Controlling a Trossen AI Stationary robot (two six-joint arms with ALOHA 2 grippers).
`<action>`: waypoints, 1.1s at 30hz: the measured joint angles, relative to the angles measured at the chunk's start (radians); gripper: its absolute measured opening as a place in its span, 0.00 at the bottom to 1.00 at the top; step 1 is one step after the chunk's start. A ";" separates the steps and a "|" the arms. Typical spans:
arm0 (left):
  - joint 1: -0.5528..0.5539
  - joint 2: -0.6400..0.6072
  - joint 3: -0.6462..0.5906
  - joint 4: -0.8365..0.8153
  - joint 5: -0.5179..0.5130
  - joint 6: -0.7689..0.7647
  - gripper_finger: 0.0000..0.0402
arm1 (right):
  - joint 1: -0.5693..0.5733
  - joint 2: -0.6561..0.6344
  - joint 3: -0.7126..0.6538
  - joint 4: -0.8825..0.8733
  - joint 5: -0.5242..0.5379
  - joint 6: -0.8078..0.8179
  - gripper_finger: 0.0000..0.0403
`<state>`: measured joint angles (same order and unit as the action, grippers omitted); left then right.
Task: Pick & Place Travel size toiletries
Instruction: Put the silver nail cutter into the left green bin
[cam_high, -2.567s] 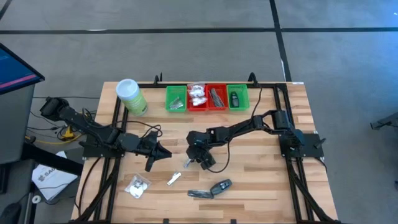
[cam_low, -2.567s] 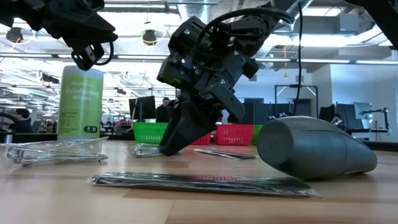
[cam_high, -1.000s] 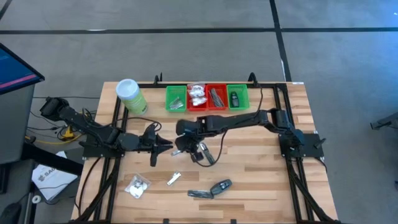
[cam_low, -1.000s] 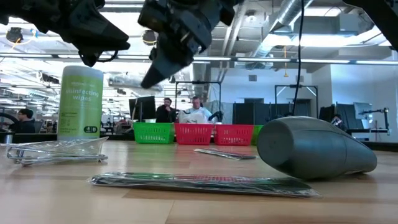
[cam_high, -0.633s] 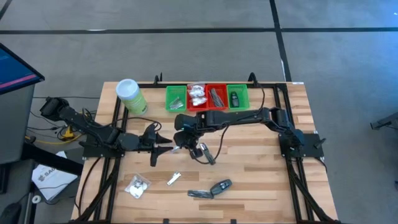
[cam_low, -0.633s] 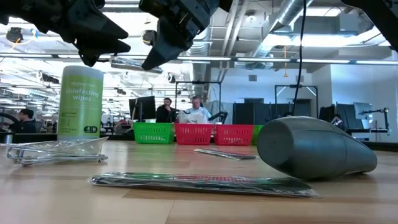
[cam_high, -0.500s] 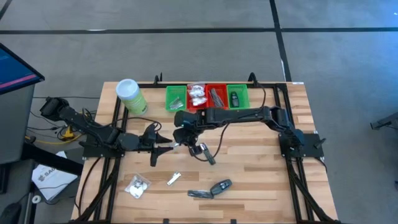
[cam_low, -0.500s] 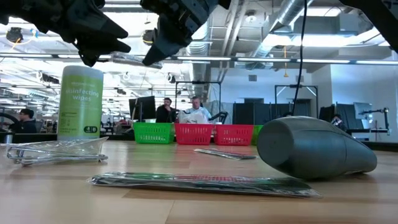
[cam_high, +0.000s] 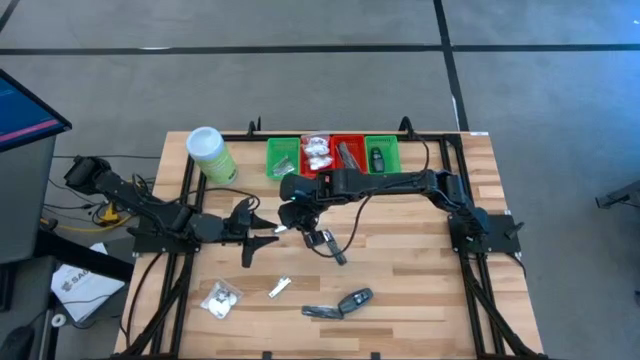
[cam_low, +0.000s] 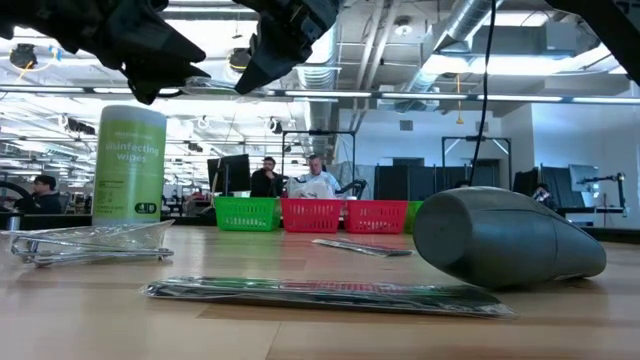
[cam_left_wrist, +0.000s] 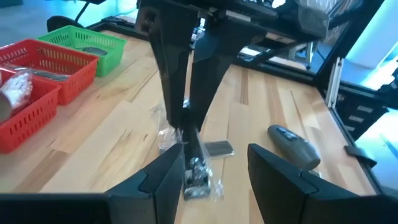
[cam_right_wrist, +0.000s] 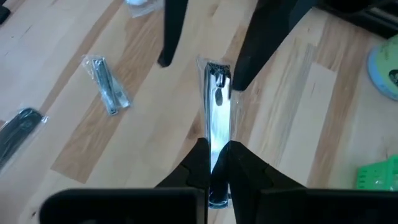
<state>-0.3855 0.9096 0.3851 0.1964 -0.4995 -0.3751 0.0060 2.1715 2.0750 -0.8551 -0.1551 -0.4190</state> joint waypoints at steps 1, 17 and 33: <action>0.000 0.000 0.000 -0.002 -0.002 0.002 0.43 | 0.000 0.000 0.000 -0.005 0.000 0.000 0.06; 0.023 0.000 0.000 0.003 -0.016 -0.002 0.43 | 0.006 0.000 0.012 0.016 0.000 0.000 0.06; 0.023 0.000 -0.001 0.004 -0.008 -0.021 0.43 | 0.006 -0.003 0.076 -0.016 0.000 -0.001 0.06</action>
<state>-0.3630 0.9100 0.3840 0.2001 -0.5079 -0.3965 0.0117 2.1681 2.1506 -0.8711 -0.1555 -0.4201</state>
